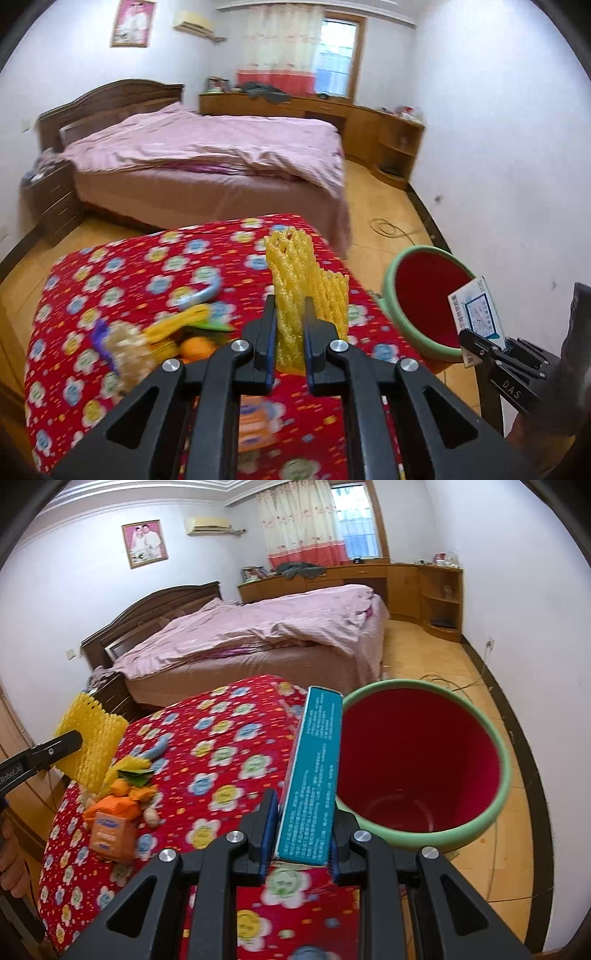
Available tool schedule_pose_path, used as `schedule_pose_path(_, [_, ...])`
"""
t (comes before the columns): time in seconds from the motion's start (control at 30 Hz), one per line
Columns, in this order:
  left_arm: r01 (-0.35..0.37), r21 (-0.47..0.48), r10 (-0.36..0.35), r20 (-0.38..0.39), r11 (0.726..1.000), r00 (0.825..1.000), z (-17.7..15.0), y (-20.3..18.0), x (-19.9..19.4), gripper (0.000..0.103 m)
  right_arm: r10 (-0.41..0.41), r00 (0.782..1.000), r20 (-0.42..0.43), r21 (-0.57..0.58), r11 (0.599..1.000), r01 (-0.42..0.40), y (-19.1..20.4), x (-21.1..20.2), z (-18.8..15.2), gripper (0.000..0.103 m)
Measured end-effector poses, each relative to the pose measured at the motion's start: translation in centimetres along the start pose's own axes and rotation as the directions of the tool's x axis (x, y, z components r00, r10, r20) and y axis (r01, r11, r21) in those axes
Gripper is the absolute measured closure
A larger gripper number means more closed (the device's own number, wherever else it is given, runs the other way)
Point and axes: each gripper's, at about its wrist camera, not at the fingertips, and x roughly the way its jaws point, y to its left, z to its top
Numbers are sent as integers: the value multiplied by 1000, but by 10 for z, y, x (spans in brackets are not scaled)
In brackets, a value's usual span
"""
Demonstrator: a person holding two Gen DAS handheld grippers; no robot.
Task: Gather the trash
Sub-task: 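Carry the box in the right tool and foam net in the left tool over the red bin, then open the right tool over the bin while the left tool opens to drop the foam net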
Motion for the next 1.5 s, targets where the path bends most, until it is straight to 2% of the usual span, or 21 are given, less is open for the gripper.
schedule_pose_path(0.27, [68,92,-63,-61,993,996,5,-61,49,92,-43,999,17,51,998,42,-44,-4,4,77])
schedule_pose_path(0.53, [116,143,-104,-91,983,990,7,-112,91,92,-79,997,3,119,990,78,-90,7,3,77])
schedule_pose_path(0.9, [172,136,-152,-142,976,978,2,-141,136,92,-102,994,-23,174,979,105,-123,25,-1,76])
schedule_pose_path(0.97, [183,138,-163,-145,974,976,2,-142,139,86,-98,995,-24,190,977,101,-127,26,-2,76])
schedule_pose_path(1.0, [177,142,-157,-143,974,977,2,-143,140,77,-100,995,-24,194,976,103,-129,27,-2,74])
schedule_pose_path(1.1, [164,147,-147,-121,976,982,2,-144,139,62,-104,994,-18,203,973,106,-132,27,-3,65])
schedule_pose_path(1.5, [155,103,-143,-114,983,983,1,-130,120,59,-109,994,-3,215,971,107,-127,17,-4,55])
